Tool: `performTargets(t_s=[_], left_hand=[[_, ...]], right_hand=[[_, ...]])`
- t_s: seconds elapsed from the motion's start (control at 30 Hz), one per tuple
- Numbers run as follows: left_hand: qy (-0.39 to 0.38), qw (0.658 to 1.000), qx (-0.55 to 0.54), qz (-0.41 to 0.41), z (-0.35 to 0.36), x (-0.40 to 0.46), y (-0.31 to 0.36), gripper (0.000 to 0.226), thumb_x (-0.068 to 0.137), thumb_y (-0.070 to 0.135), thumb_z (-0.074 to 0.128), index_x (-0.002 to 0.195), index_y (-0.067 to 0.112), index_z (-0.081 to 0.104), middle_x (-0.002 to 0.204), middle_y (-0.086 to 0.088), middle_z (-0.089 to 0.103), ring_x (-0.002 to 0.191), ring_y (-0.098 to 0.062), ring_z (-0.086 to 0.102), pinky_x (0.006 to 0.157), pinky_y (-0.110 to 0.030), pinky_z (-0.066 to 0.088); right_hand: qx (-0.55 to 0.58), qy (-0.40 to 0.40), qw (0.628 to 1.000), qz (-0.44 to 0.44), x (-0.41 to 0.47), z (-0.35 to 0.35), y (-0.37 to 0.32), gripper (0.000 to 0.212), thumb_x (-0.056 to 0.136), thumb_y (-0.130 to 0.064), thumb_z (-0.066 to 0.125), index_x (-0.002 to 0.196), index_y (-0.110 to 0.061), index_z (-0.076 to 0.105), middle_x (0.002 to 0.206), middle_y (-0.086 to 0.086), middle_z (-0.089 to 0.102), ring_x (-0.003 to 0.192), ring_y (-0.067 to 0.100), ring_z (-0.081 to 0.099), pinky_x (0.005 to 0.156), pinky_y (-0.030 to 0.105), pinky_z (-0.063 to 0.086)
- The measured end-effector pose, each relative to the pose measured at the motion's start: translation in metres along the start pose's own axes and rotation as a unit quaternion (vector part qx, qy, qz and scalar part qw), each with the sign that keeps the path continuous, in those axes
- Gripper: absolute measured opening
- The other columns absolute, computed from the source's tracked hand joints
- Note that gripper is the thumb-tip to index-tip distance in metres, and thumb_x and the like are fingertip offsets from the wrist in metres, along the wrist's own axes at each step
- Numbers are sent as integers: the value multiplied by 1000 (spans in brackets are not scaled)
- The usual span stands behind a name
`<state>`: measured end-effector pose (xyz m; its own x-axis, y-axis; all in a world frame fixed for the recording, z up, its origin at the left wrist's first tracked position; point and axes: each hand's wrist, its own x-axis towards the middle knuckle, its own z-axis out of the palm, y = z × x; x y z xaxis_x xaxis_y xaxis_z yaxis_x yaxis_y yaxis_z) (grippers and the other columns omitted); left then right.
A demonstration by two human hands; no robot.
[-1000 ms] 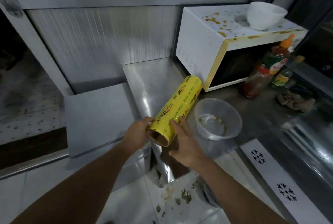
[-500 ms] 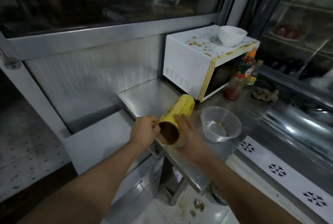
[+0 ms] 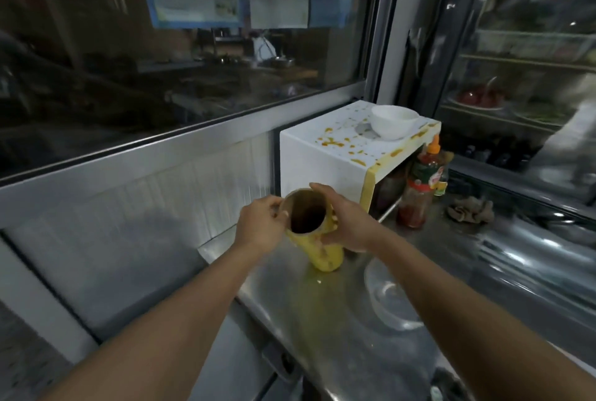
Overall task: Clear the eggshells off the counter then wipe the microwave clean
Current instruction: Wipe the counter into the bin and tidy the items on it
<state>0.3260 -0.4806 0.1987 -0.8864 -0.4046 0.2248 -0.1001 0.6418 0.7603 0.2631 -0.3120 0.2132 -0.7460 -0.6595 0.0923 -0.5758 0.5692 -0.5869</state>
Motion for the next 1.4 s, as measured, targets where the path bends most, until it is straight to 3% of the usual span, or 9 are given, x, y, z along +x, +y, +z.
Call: performTargets(t_s=[0.1, 0.33, 0.43, 0.63, 0.7, 0.83, 1.07, 1.23, 1.4], left_hand=[[-77, 994, -77, -18, 2, 40, 17, 30, 91, 17, 55, 120, 17, 61, 86, -3, 60, 87, -24, 62, 87, -38, 52], [-215, 966, -142, -17, 19, 111, 31, 48, 90, 16, 59, 136, 24, 46, 129, 2, 55, 102, -11, 57, 88, -27, 44], [-255, 956, -144, 2, 32, 126, 26, 66, 83, 7, 68, 139, 28, 39, 135, 3, 51, 114, -16, 54, 100, -37, 44], [-249, 957, -145, 28, 59, 138, 25, 73, 79, 12, 73, 128, 47, 33, 133, 5, 47, 116, -17, 50, 96, -38, 47], [-226, 963, -142, 29, 67, 139, 25, 70, 80, 12, 72, 130, 43, 35, 132, 3, 49, 114, -18, 52, 97, -40, 48], [-202, 969, -140, 22, 74, 140, 21, 71, 81, 14, 72, 136, 36, 34, 130, 4, 50, 113, -18, 53, 96, -41, 48], [-261, 957, -127, -14, 88, 140, -3, 96, 64, 21, 85, 141, 30, 29, 131, 8, 48, 119, -13, 49, 95, -40, 49], [-280, 943, -172, -58, 121, 131, -19, 101, 43, 28, 90, 128, 31, 36, 120, 6, 58, 114, -17, 56, 92, -45, 52], [-204, 945, -240, -81, 151, 128, -29, 89, 28, 35, 86, 106, 37, 43, 105, 6, 65, 98, -16, 65, 79, -45, 57]], right_hand=[[26, 5, 999, 20, 38, -26, 18, 100, 67, -12, 82, 145, -26, 21, 142, 3, 40, 127, 23, 42, 104, 36, 39], [71, 2, 996, 50, 95, -62, 62, 93, 65, -15, 83, 140, -22, 30, 129, -1, 52, 117, 19, 50, 97, 33, 46], [63, 13, 996, 56, 103, -71, 74, 93, 65, -17, 83, 142, -19, 30, 130, -2, 51, 118, 17, 50, 91, 25, 43], [-28, 66, 997, 23, 102, -88, 82, 79, 65, -18, 84, 133, -11, 45, 130, 6, 53, 120, 23, 48, 90, 21, 34], [-43, 73, 996, 11, 101, -89, 84, 72, 65, -19, 83, 128, -8, 50, 127, 9, 56, 119, 26, 47, 99, 29, 34], [-50, 62, 996, 38, 98, -84, 88, 81, 68, -24, 81, 137, -15, 39, 136, 7, 48, 128, 29, 35, 107, 42, 31], [21, 39, 997, 58, 92, -83, 89, 105, 66, -22, 84, 149, -17, 19, 153, 1, 27, 140, 18, 24, 114, 31, 24], [107, 42, 991, 68, 98, -84, 92, 99, 66, -32, 83, 146, -22, 26, 150, -6, 32, 135, 8, 29, 100, 20, 27], [80, 72, 992, 61, 110, -81, 95, 95, 63, -37, 84, 142, -19, 36, 141, -5, 45, 119, 0, 38, 93, 14, 30]])
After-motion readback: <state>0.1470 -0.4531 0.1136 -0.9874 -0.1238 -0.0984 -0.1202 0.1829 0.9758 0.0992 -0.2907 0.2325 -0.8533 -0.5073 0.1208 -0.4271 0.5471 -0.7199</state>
